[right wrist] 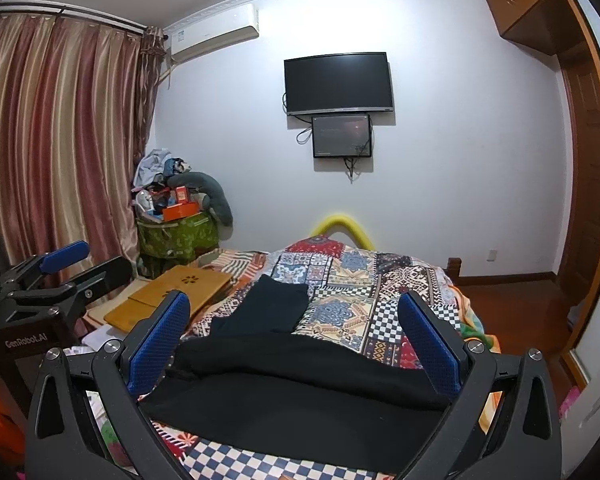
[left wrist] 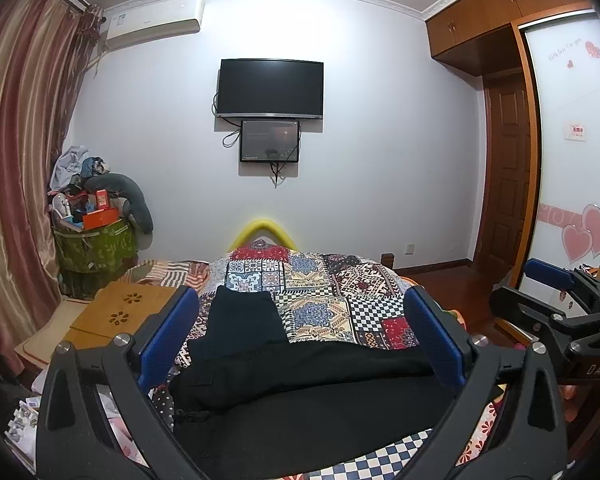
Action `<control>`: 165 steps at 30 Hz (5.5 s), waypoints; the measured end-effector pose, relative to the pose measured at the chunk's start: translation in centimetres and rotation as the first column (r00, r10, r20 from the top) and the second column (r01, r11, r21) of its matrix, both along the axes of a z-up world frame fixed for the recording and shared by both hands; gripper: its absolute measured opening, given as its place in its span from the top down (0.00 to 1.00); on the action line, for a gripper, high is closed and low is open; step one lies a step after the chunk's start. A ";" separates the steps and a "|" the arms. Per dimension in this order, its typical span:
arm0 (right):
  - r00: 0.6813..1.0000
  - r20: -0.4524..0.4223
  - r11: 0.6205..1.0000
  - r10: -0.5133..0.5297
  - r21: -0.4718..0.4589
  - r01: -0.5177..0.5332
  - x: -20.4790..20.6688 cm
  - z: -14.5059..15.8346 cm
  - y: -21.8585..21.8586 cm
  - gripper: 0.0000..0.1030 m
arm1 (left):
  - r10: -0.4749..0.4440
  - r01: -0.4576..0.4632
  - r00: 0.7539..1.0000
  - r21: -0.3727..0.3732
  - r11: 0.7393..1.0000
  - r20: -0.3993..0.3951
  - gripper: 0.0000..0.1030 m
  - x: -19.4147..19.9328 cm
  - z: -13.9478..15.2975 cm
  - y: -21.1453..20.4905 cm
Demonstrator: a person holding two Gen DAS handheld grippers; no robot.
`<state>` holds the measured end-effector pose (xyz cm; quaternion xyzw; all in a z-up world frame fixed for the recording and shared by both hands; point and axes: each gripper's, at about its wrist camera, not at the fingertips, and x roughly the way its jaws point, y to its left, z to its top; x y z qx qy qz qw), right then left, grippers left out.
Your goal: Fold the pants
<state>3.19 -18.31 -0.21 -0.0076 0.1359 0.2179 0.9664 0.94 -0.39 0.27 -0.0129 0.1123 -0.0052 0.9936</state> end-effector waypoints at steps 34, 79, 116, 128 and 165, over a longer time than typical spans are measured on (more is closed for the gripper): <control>1.000 0.002 0.999 -0.028 0.031 0.028 0.3 -0.1 -1.1 0.00 | -0.006 0.006 1.000 0.014 1.000 -0.002 0.00 0.1 -0.5 -0.5; 0.988 -0.135 0.991 -0.071 -0.121 0.054 13.2 -6.0 0.4 0.00 | 0.041 -0.041 0.983 0.004 0.999 -0.181 0.00 17.1 -5.9 8.1; 0.666 -0.719 0.839 0.201 -0.225 -0.496 33.7 -23.6 7.5 0.47 | -0.070 -0.195 0.449 -0.174 0.965 -0.891 0.48 37.9 -35.0 24.3; 0.694 -0.693 0.862 0.195 -0.216 -0.458 30.8 -21.9 7.1 0.97 | 0.062 -0.187 0.528 -0.045 0.981 -0.847 0.91 34.4 -30.7 22.5; 0.781 -0.582 0.928 0.227 -0.114 -0.355 11.1 -16.0 2.5 0.97 | 0.030 -0.133 0.710 -0.092 0.987 -0.704 0.95 8.2 -23.0 20.0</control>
